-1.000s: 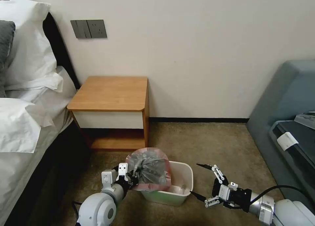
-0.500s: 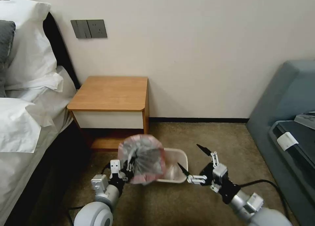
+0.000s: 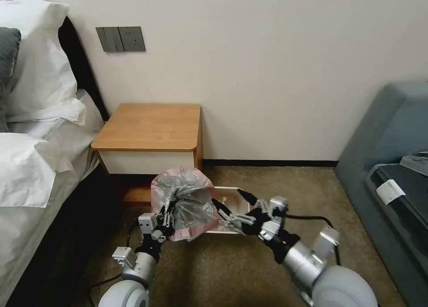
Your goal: Pick up the garbage bag from the table and place it over the trash can.
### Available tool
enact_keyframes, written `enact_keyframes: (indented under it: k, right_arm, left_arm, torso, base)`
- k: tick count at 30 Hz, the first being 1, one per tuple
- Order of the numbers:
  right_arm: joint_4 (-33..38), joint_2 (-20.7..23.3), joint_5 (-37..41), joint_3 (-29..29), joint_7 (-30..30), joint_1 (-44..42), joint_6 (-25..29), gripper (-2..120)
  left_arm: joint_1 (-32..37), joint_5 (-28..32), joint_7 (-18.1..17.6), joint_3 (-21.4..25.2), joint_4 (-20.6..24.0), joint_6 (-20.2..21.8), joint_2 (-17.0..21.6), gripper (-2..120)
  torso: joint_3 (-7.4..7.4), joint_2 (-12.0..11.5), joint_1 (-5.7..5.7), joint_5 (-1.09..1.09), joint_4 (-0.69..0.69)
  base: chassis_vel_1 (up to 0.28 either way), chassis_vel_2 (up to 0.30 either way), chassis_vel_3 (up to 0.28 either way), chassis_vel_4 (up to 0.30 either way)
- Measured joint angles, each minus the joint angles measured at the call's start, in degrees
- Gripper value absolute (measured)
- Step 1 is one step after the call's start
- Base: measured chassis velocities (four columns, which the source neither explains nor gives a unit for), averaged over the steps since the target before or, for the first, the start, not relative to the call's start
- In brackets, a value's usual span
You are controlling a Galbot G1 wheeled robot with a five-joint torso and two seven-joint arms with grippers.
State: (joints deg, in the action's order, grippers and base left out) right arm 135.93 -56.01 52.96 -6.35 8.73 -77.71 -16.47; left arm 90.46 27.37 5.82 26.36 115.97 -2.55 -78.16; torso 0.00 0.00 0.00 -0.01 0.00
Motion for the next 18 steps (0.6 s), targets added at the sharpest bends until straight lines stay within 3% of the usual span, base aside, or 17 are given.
enact_keyframes:
  k: [3, 6, 10, 18]
  right_arm:
    - [-1.25, -1.13, 0.09, 2.00, 2.78, 2.59, -2.66, 100]
    - [-4.99, -3.49, 2.10, 5.60, 9.77, 8.71, -8.57, 100]
    - [-8.15, -4.75, 2.60, 7.77, 13.47, 12.96, -10.83, 100]
    - [-11.08, -5.37, 3.14, 9.34, 14.82, 16.54, -11.61, 100]
  left_arm:
    - [0.14, 0.62, 1.32, 0.51, 0.00, -0.78, 0.01, 8]
    - [0.83, 1.66, 3.34, 1.24, 1.12, -1.37, -0.10, 8]
    - [1.08, 1.84, 5.27, 1.86, 1.90, -1.57, -0.18, 8]
    - [1.30, 1.88, 7.65, 2.90, 2.04, -2.39, -0.20, 8]
  torso:
    - [0.00, 0.00, 0.00, 0.01, 0.00]
    - [0.00, 0.00, 0.00, 0.01, 0.01]
    - [0.00, 0.00, 0.00, 0.01, 0.00]
    - [0.00, 0.00, 0.00, 0.00, 0.01]
  base:
    - [0.000, 0.000, 0.000, 0.000]
    - [0.000, 0.000, 0.000, 0.000]
    - [0.000, 0.000, 0.000, 0.000]
    - [0.000, 0.000, 0.000, 0.000]
